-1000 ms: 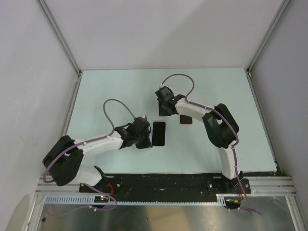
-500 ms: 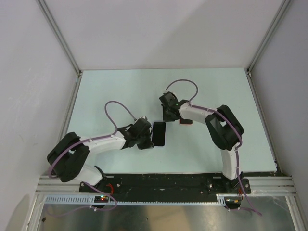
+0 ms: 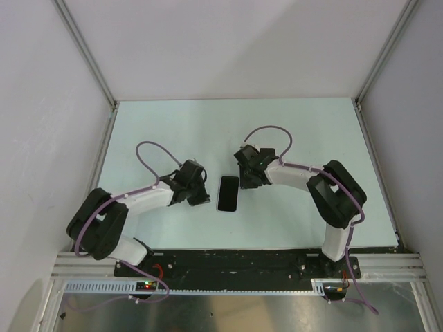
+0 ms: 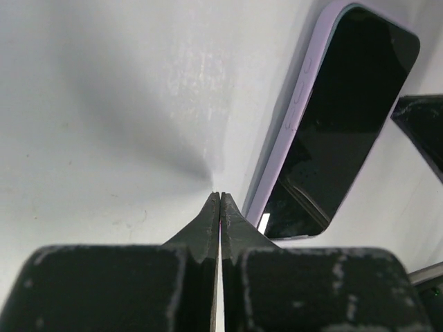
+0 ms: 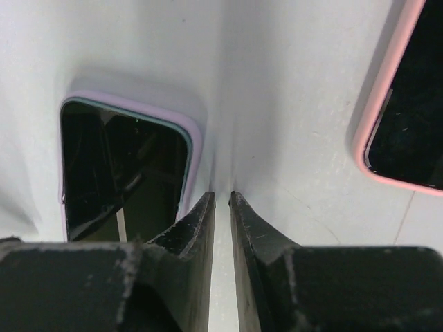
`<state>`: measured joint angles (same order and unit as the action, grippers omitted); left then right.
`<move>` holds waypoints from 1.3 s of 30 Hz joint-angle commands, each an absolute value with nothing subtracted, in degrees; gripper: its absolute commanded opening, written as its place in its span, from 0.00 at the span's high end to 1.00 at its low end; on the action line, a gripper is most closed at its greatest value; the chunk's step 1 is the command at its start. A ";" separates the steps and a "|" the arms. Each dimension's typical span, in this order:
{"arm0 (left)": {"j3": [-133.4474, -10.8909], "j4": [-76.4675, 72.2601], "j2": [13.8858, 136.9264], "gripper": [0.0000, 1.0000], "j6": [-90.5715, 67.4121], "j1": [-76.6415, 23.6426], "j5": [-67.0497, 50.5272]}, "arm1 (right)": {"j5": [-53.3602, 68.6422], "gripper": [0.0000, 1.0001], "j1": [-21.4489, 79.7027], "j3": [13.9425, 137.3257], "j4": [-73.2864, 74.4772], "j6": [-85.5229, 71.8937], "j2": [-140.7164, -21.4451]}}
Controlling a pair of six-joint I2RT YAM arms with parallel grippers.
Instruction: Put the phone into the phone case
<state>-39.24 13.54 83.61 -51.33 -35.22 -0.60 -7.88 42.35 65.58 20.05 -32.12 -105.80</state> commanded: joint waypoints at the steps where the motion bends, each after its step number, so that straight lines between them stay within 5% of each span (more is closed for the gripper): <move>1: -37.72 15.00 78.03 1.00 -50.68 -35.63 -0.32 | -8.50 0.79 39.37 66.50 21.19 -33.51 -104.15; 17: -31.86 8.99 78.18 1.00 -62.85 -44.53 1.07 | -4.52 0.79 37.17 81.69 20.74 -31.53 -118.69; 39: -37.48 6.84 85.79 1.00 -57.93 -31.60 -0.85 | -4.00 0.82 43.09 63.42 19.38 -34.49 -107.20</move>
